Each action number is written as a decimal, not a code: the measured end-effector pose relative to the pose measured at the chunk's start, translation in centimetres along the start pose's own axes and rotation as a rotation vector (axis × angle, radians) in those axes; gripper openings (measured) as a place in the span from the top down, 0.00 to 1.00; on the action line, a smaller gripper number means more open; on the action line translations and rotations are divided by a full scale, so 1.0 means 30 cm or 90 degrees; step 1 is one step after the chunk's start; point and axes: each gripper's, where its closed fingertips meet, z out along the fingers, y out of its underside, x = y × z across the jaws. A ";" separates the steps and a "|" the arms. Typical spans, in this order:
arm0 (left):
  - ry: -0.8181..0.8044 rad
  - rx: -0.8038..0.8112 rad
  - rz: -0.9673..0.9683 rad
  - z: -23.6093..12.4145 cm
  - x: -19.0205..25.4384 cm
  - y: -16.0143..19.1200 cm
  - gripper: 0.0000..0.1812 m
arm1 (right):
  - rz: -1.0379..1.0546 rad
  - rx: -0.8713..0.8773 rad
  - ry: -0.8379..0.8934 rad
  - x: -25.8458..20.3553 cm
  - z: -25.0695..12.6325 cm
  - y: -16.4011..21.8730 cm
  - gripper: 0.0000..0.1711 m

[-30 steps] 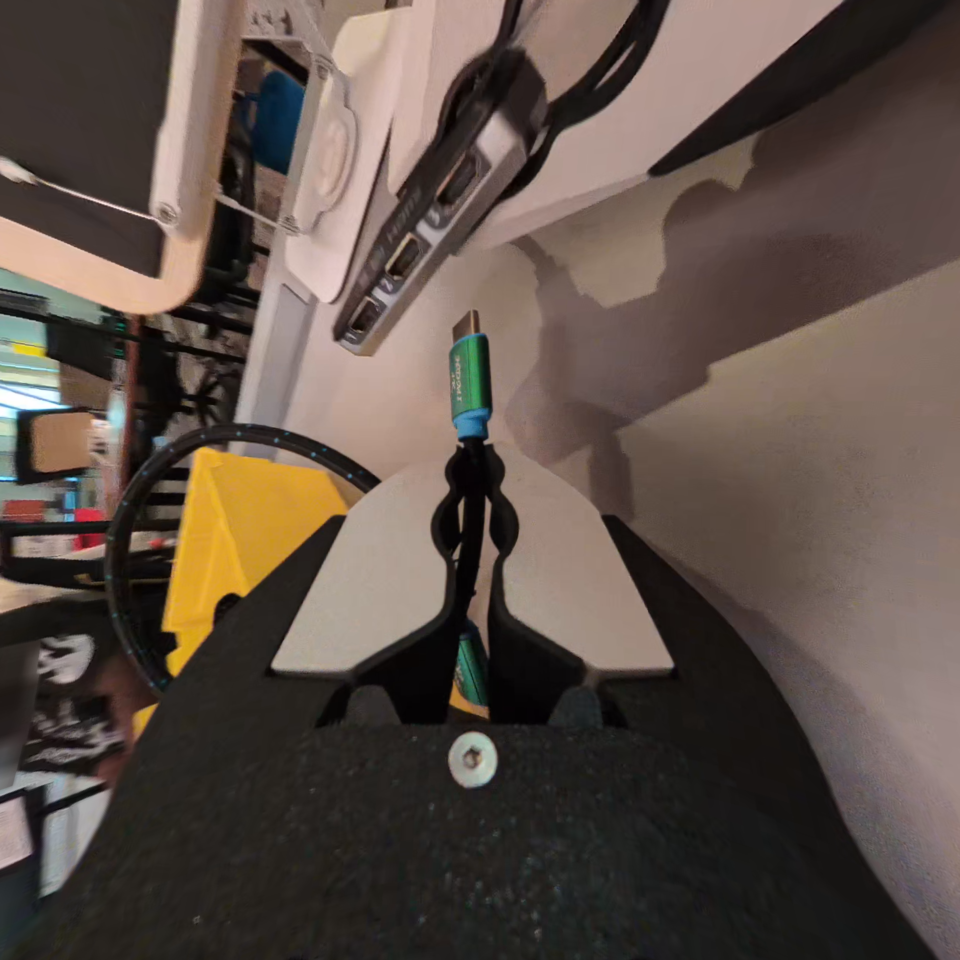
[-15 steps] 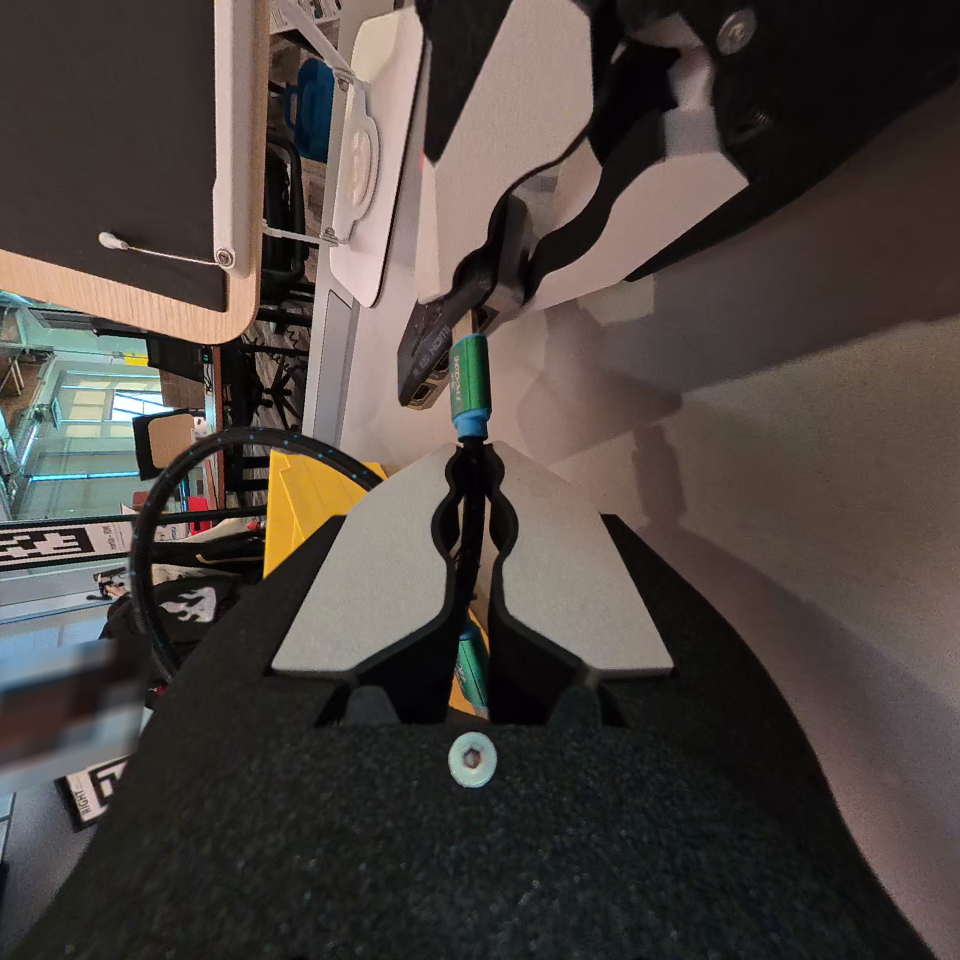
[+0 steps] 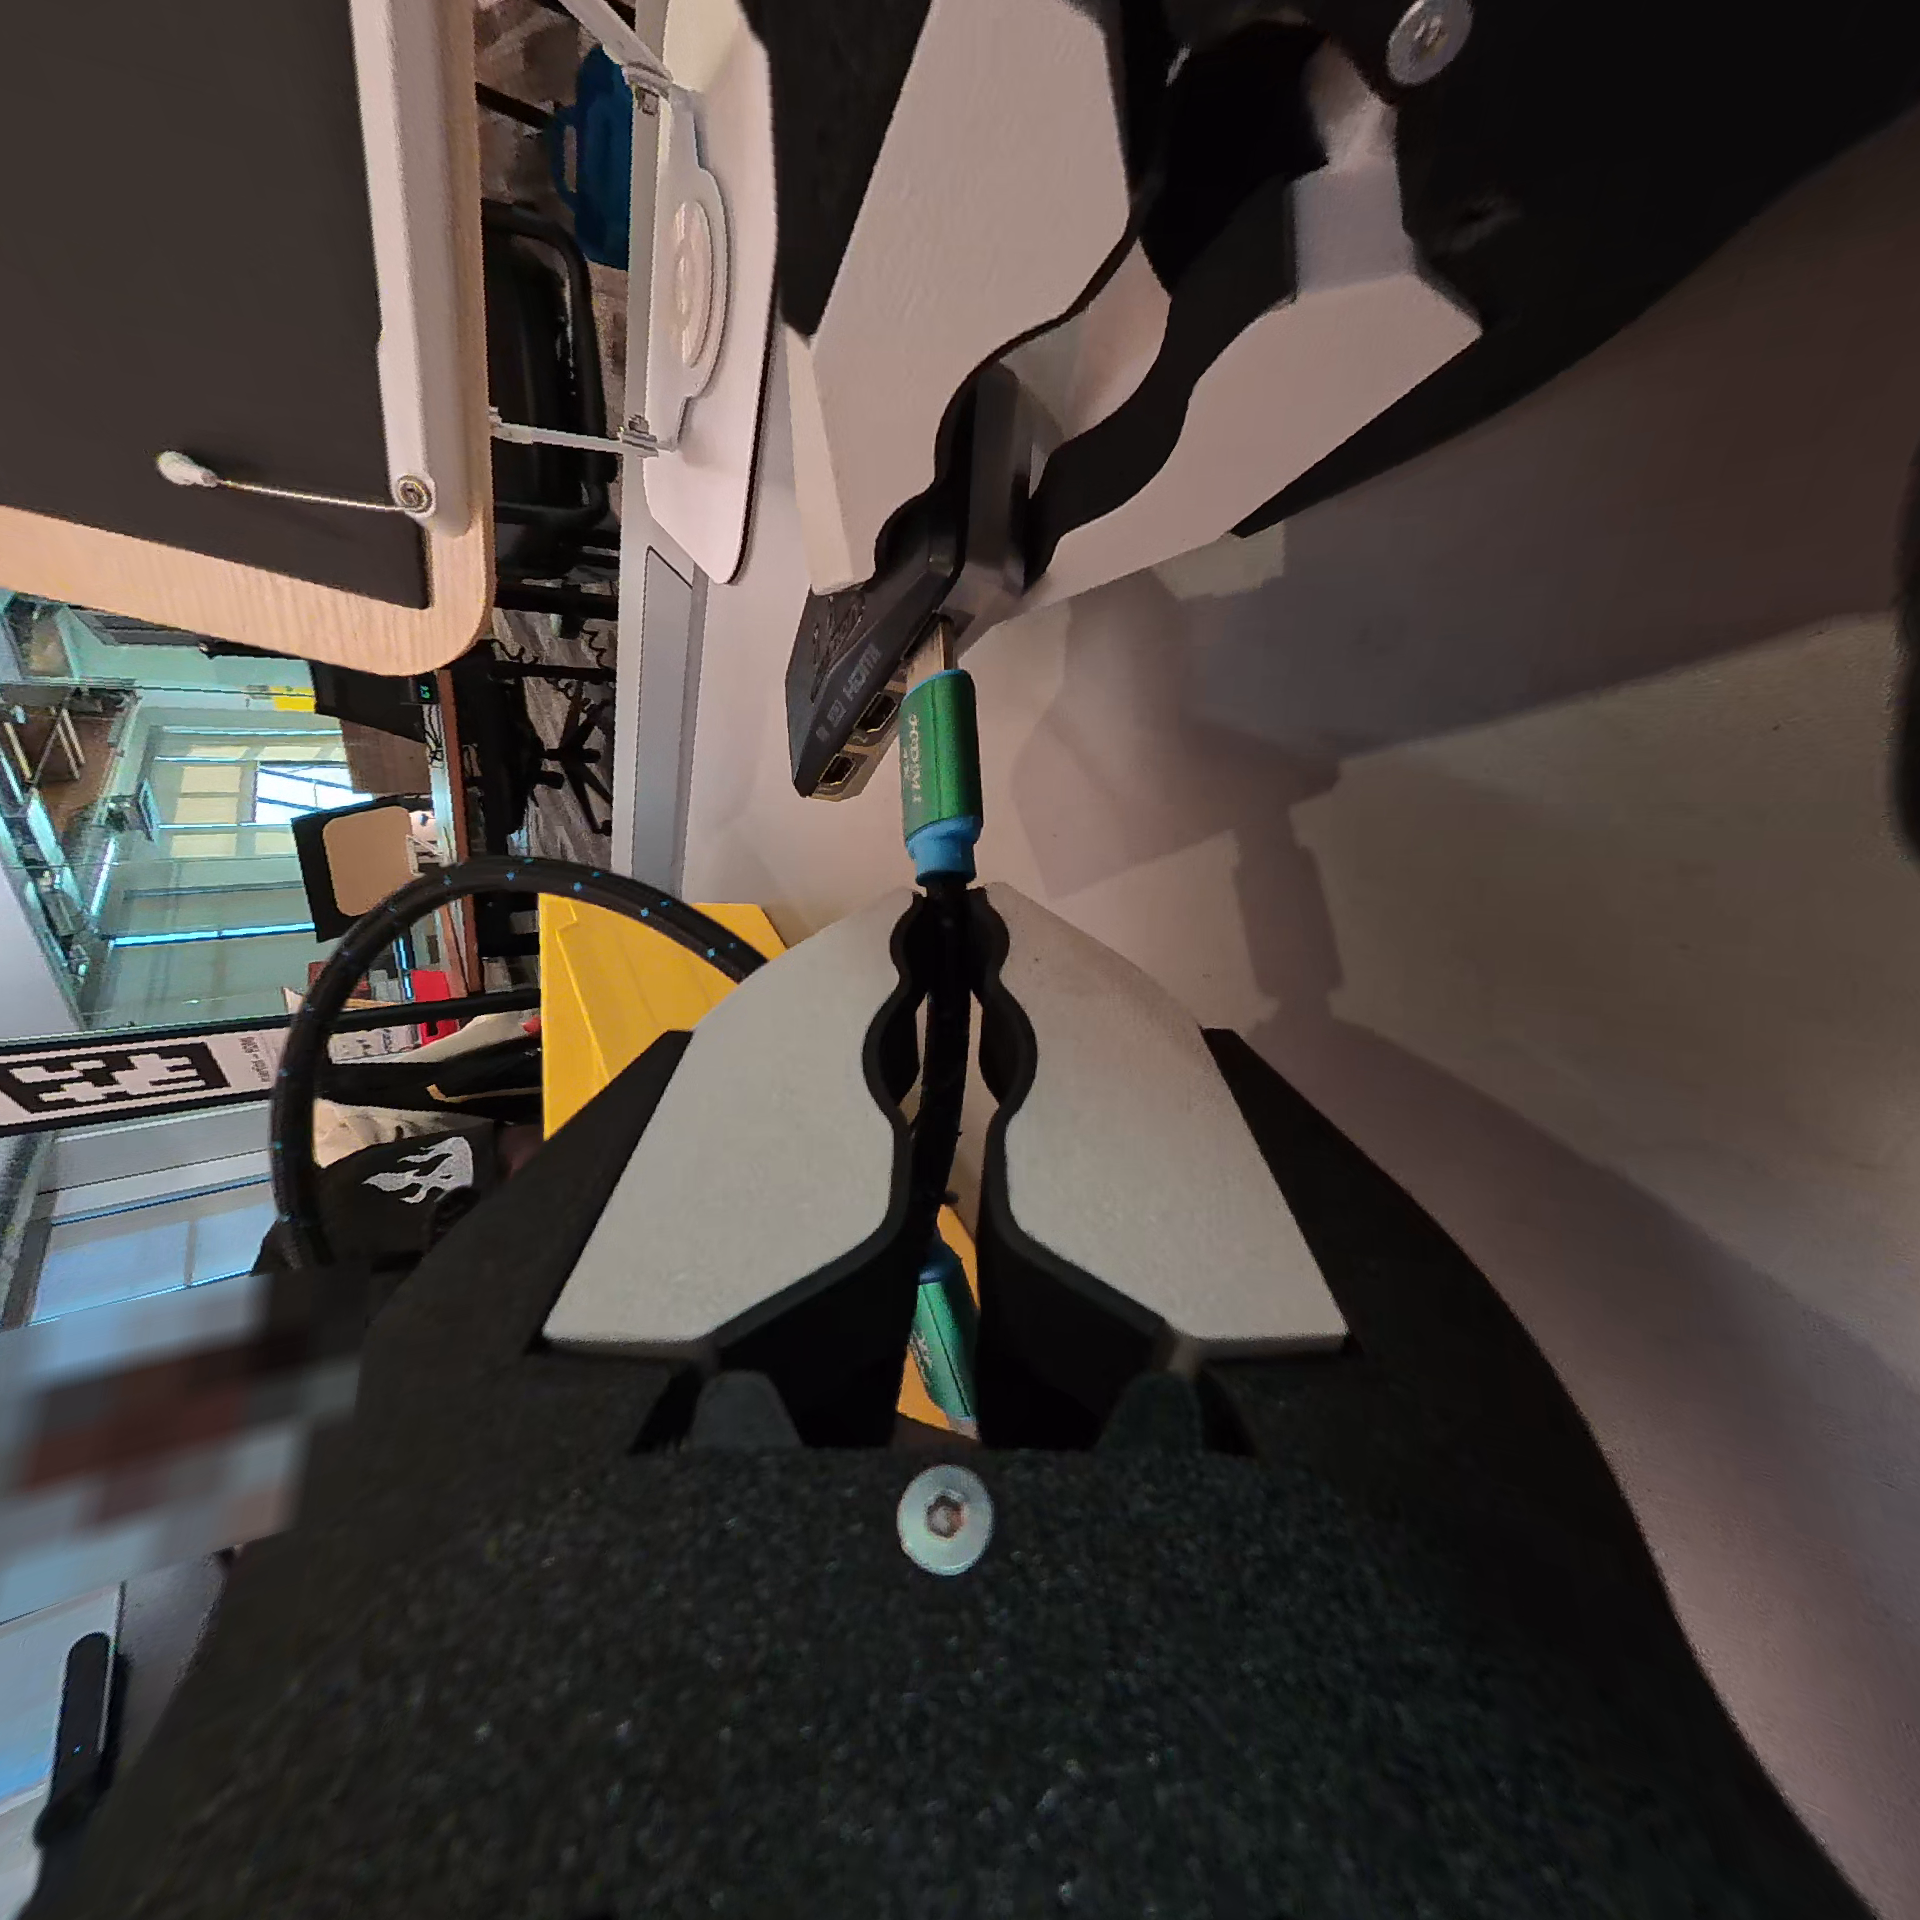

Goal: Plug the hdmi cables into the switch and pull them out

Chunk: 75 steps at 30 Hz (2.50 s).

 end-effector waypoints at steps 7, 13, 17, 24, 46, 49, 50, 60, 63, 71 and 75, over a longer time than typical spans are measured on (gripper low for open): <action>-0.014 -0.006 0.003 0.004 -0.001 0.000 0.97 | -0.003 -0.008 -0.003 -0.004 0.006 0.003 0.88; -0.025 -0.009 0.012 0.007 0.001 -0.008 0.97 | -0.002 -0.012 -0.006 -0.007 0.006 0.008 0.88; -0.007 -0.009 -0.007 0.005 0.004 -0.011 0.97 | -0.002 -0.013 -0.003 -0.005 0.006 0.006 0.88; 0.001 0.004 -0.071 0.001 -0.012 -0.022 0.97 | 0.015 -0.015 0.011 0.011 0.005 -0.001 0.89; 0.264 0.136 -0.412 0.004 0.022 -0.049 0.97 | -0.046 -0.017 0.033 0.014 0.003 -0.018 0.89; 0.246 0.124 -0.384 0.005 0.019 -0.051 0.97 | -0.045 -0.019 0.029 0.010 0.005 -0.015 0.89; 0.244 0.121 -0.385 0.005 0.017 -0.052 0.97 | -0.040 -0.022 0.030 0.011 0.006 -0.013 0.90; 0.153 0.268 -0.397 -0.176 -0.104 -0.129 0.96 | 0.056 0.060 0.025 0.017 -0.009 0.020 0.88; 0.113 0.366 -0.447 -0.355 -0.165 -0.083 0.98 | 0.089 0.125 0.010 0.013 -0.033 0.030 0.88; 0.146 0.225 -0.738 -0.315 0.052 0.372 0.87 | 0.179 0.134 0.040 0.068 -0.034 0.055 0.88; 0.266 0.162 -0.813 -0.254 0.152 0.427 0.79 | 0.135 0.129 0.027 0.034 -0.029 0.035 0.88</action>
